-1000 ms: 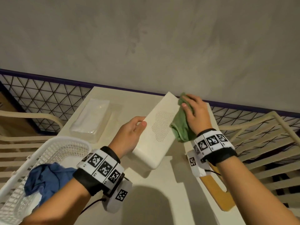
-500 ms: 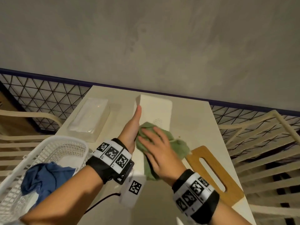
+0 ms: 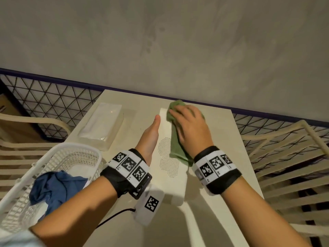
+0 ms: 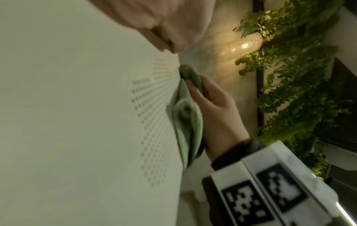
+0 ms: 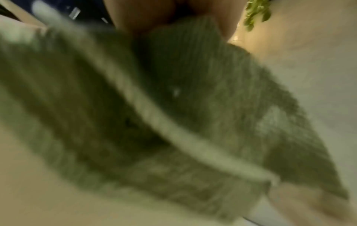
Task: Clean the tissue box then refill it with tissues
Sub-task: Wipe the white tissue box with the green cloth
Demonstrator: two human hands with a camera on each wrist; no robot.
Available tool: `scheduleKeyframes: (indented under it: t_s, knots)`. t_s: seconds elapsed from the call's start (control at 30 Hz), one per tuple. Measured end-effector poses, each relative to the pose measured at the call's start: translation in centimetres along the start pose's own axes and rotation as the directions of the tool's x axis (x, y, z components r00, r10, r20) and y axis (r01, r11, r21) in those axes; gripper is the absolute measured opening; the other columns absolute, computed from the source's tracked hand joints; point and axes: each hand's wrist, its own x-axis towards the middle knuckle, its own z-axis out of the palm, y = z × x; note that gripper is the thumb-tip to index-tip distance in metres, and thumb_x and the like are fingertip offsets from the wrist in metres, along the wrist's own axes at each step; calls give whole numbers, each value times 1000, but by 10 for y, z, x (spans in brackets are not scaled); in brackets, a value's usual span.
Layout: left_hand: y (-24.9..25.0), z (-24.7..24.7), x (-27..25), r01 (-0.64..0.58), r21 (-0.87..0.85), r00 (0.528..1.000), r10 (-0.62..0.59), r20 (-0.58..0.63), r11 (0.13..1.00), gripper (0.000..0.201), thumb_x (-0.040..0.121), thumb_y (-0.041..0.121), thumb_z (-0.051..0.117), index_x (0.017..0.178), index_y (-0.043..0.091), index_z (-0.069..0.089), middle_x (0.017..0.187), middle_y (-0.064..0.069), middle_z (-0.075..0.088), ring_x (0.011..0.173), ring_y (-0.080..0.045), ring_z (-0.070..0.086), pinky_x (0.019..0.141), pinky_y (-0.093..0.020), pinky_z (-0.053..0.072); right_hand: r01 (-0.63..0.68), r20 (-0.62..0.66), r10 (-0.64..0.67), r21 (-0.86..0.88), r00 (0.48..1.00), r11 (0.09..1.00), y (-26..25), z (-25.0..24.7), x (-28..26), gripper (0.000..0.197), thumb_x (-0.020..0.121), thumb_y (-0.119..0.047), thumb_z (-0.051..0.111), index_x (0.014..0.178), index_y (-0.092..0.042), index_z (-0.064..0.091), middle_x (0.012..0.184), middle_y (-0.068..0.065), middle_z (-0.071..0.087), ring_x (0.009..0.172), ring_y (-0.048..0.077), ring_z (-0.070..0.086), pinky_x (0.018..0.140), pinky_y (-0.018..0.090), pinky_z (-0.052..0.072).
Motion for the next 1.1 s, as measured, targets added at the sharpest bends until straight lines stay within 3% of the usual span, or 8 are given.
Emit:
scheduleKeyframes:
  t_s: [0.1,0.23,0.37,0.53,0.63,0.8,0.87,1.1]
  knots:
    - [11,5,-12,-34,-45,999,34,-5,998,64,85,65,36,129,21,51,132,3,53,124,-13,46,112,-34,29,221,59,-221,10,974,975,-13,9,-12,31,78,-8,59,108,-6,66,109,10,69,102,33,62,87,41,53]
    - [3,3,-4,9,-13,1000,-9,16,1000,95,60,84,47,132,24,49,141,0,48,132,-19,41,115,-43,24,4,4,-4,26,1000,1000,1,-2,-1,30,82,-13,53,109,-10,65,110,9,69,101,33,61,85,42,54]
    - [15,4,-8,3,-40,1000,-3,0,999,65,84,66,35,120,16,57,128,-6,56,122,-23,50,112,-40,33,281,78,-284,42,956,959,-13,1,-12,31,79,-11,50,104,-9,68,105,7,71,99,31,64,83,38,53]
    - [11,11,-8,39,-13,998,-38,39,999,88,65,79,42,127,18,54,133,-7,56,122,-23,51,111,-42,31,37,-8,-37,2,999,999,0,-7,-1,29,77,-8,63,105,-9,68,107,7,71,100,30,62,82,39,54]
    - [16,11,-8,1,-41,1000,-1,-5,999,60,89,60,31,109,11,60,108,-7,63,102,-18,59,104,-33,40,215,49,-216,34,975,976,-19,6,-18,29,77,-6,57,104,-7,68,107,8,71,100,32,64,86,41,53]
    - [5,1,0,25,35,999,-23,-30,999,99,63,85,37,138,21,41,147,-1,40,136,-22,38,115,-43,24,124,27,-128,102,991,987,17,-8,-24,36,81,-18,45,110,-11,66,113,8,68,109,23,47,89,43,50]
    - [3,4,-1,5,30,999,-4,-43,1000,103,58,86,37,139,23,39,148,0,40,136,-20,37,115,-45,24,2,10,-3,89,1000,996,13,-8,-23,37,81,-16,45,111,-10,65,113,9,68,110,23,43,89,46,52]
    - [4,5,1,-58,84,996,63,-59,995,103,55,85,41,131,17,51,135,-6,55,124,-24,52,110,-44,35,207,111,-215,79,970,975,8,-7,-36,36,83,-19,44,111,-15,66,118,5,66,113,27,51,90,39,48]
